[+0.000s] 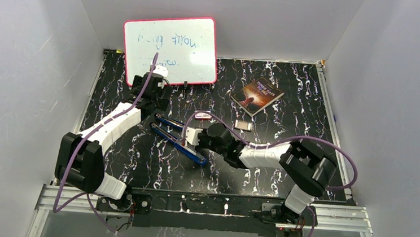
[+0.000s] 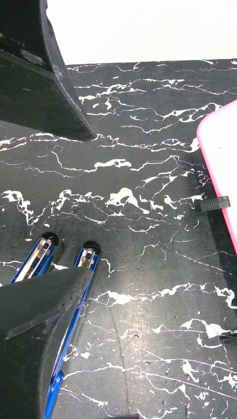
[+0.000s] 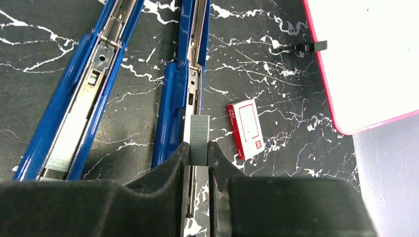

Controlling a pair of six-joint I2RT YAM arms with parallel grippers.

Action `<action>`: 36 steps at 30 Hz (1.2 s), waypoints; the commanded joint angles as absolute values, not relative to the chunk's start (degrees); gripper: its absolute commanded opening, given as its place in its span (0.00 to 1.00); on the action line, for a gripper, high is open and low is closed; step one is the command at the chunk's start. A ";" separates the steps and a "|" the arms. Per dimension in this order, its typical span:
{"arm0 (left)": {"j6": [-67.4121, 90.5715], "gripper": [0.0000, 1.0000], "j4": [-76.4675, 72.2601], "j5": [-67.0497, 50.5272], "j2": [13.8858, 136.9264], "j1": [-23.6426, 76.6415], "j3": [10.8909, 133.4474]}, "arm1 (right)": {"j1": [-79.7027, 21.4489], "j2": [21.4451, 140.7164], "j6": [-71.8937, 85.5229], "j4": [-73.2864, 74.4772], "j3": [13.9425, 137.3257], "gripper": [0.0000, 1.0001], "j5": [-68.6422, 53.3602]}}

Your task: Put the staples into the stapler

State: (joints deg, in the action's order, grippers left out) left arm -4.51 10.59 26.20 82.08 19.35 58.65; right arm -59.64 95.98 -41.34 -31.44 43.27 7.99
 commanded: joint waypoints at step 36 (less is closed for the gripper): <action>-5.23 0.98 10.28 27.60 79.74 20.15 58.79 | -48.04 99.45 -14.22 18.65 74.52 0.04 -10.05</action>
